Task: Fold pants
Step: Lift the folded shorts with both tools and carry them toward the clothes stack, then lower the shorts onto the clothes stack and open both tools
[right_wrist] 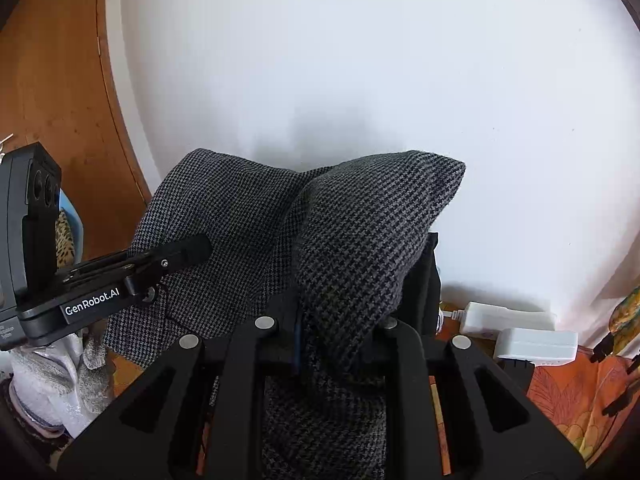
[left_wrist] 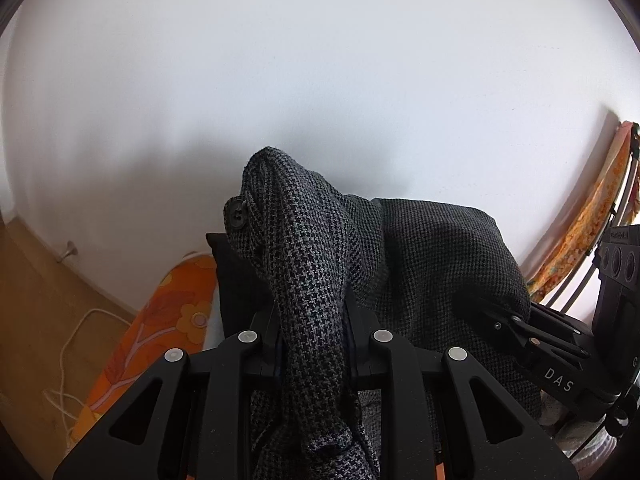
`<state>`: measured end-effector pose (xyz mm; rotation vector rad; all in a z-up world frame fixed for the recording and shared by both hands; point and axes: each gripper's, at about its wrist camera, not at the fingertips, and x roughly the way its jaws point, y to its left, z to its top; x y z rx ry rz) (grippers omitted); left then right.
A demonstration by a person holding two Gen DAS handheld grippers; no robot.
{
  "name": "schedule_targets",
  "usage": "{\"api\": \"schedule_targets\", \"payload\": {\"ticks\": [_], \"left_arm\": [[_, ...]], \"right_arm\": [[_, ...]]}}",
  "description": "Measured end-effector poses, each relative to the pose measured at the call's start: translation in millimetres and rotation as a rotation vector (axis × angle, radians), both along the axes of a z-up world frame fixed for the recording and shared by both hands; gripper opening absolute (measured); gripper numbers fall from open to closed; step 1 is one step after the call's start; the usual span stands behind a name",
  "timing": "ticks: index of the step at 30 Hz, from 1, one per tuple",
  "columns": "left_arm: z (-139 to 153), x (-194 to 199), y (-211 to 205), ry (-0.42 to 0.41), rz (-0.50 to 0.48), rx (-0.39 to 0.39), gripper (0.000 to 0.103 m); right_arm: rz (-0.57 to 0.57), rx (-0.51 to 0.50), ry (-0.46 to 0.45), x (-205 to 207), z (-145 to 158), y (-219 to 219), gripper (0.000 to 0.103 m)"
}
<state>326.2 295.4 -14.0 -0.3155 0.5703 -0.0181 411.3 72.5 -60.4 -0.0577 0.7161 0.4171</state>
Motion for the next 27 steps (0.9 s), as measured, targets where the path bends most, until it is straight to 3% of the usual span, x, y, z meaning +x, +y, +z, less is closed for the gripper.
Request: {"api": "schedule_targets", "payload": {"ticks": [8, 13, 15, 17, 22, 27], "left_arm": [[-19, 15, 13, 0.064, 0.02, -0.027, 0.021], [-16, 12, 14, 0.082, 0.025, -0.009, 0.031], [-13, 11, 14, 0.091, 0.031, 0.004, 0.034], [-9, 10, 13, 0.098, 0.058, 0.028, 0.046], [10, -8, 10, 0.084, 0.092, 0.057, 0.046], [36, -39, -13, 0.05, 0.08, 0.108, 0.046]], "right_arm": [[-0.018, 0.004, 0.087, 24, -24, -16, 0.019], [-0.057, 0.005, 0.141, 26, -28, -31, 0.038], [-0.082, -0.007, 0.152, 26, -30, -39, 0.05], [-0.104, -0.021, 0.159, 28, -31, -46, 0.056], [-0.156, -0.086, 0.159, 14, -28, -57, 0.056], [-0.144, -0.087, 0.129, -16, -12, -65, 0.056]]}}
